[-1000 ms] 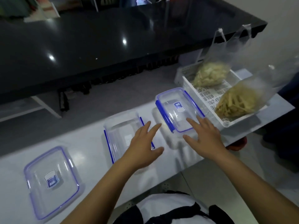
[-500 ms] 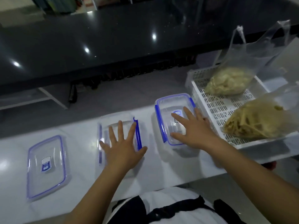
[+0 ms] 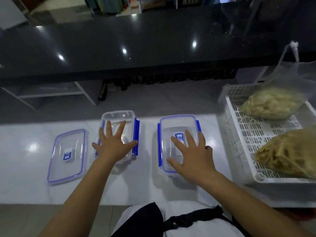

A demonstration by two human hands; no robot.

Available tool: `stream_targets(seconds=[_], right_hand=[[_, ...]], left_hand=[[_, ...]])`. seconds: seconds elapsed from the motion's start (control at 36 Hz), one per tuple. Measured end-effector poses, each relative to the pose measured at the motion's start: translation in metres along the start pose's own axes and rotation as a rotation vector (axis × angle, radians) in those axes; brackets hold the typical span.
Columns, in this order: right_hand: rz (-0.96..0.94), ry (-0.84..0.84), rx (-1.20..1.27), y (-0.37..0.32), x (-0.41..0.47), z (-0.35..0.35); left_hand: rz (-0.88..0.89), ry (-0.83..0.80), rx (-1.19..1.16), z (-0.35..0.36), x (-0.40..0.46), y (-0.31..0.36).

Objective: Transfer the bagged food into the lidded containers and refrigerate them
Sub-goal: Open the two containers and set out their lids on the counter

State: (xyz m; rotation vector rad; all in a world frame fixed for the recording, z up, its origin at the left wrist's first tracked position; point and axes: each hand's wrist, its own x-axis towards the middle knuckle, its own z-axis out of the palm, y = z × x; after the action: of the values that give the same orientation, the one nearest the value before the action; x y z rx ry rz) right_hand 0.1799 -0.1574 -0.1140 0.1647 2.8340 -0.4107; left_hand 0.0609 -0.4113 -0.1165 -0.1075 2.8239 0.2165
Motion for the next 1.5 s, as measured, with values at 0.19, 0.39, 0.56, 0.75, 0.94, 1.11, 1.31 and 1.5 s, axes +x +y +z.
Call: stream_targets(seconds=[0.19,0.39,0.56,0.75,0.94,1.11,1.31,1.5], right_hand=[[-0.013,-0.002,0.1,-0.001,-0.004,-0.01],[0.187,0.067,0.977,0.043,0.005,-0.047],[0.417,-0.134,1.308,0.07,0.012,-0.039],[0.428,-0.191,1.384,0.074,0.006,-0.032],[0.436,-0.186,1.408,0.075,0.0,-0.023],[0.427,-0.136,1.365,0.07,-0.001,-0.022],[0.453,-0.181,1.412,0.078,-0.004,-0.02],[0.47,-0.172,1.463,0.077,-0.009,-0.017]], left_hand=[[0.098,0.115,-0.134,-0.029,-0.015,0.01],[0.222,-0.025,-0.861,-0.002,-0.076,0.056],[-0.094,-0.332,-1.223,0.019,-0.072,0.058],[-0.066,-0.479,-1.299,0.024,-0.065,0.045],[-0.028,-0.506,-1.299,0.03,-0.062,0.037],[0.008,-0.438,-1.252,0.03,-0.063,0.04],[0.005,-0.449,-1.294,0.033,-0.061,0.034],[-0.124,-0.484,-1.405,0.041,-0.066,0.023]])
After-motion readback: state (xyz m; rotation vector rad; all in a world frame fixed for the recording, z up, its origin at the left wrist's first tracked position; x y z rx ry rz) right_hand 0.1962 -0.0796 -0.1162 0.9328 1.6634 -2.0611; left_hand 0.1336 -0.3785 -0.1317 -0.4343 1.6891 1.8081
